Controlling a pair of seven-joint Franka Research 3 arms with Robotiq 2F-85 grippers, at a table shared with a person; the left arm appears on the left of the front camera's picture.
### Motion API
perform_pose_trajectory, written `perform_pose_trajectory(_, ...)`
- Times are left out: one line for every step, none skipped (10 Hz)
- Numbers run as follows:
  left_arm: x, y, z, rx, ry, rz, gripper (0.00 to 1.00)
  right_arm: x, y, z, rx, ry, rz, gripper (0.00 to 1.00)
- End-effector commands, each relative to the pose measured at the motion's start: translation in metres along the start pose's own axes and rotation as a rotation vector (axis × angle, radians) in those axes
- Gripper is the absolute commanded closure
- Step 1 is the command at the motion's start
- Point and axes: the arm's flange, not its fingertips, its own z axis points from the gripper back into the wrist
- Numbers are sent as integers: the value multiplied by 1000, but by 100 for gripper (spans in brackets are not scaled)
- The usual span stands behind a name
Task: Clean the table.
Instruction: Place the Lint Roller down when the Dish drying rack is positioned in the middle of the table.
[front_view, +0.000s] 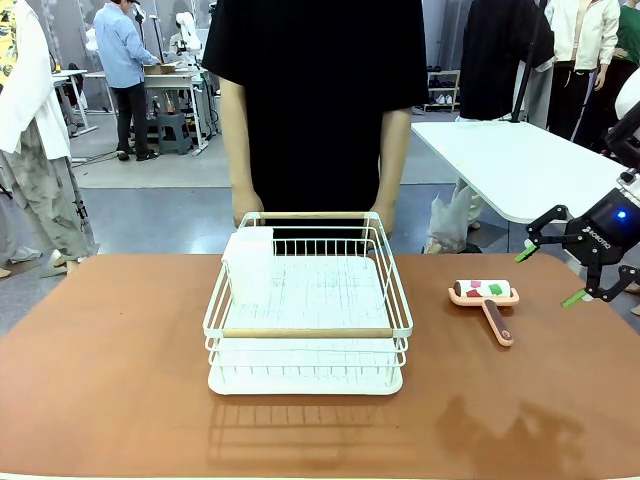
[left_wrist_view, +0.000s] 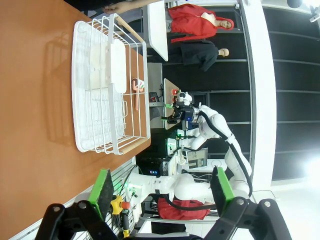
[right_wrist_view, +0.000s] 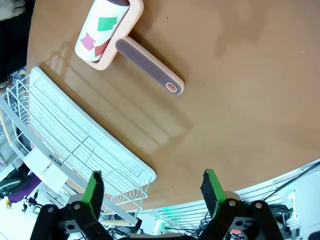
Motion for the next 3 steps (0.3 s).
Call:
perform_pose_trajectory(-1,-1,2,-5,-3,-5,0,-2,1,-2,27,-2,12,0)
perform_pose_trajectory(-1,-1,2,-5,-3,-5,0,-2,1,-2,27,-2,12,0)
perform_pose_trajectory(-1,-1,2,-5,-3,-5,0,-2,1,-2,27,-2,12,0)
